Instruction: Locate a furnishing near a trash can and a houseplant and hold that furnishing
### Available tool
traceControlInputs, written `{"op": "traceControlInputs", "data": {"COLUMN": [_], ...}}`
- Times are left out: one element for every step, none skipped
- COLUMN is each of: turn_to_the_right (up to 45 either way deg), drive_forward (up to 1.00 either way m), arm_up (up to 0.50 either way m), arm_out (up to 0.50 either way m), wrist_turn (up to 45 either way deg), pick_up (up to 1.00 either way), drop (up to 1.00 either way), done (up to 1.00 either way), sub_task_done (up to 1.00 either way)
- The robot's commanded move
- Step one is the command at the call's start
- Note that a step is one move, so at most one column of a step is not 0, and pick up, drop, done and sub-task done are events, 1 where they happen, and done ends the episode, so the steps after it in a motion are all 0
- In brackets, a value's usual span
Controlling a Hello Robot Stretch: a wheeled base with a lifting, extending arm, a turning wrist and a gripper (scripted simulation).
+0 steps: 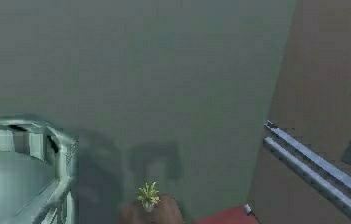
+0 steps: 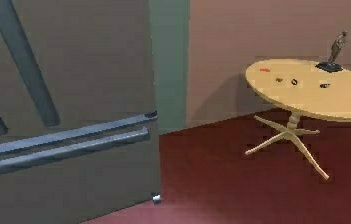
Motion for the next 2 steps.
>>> {"op": "traceControlInputs", "data": {"turn_to_the_right": [-45.0, -45.0], "drive_forward": [0.0, 0.0], "arm_up": [0.0, 0.0], "arm_out": [0.0, 0.0], "wrist_turn": [0.0, 0.0], "pick_up": [0.0, 0.0], "drop": [0.0, 0.0], "done": [0.0, 0.0], "sub_task_done": [0.0, 0.0]}}
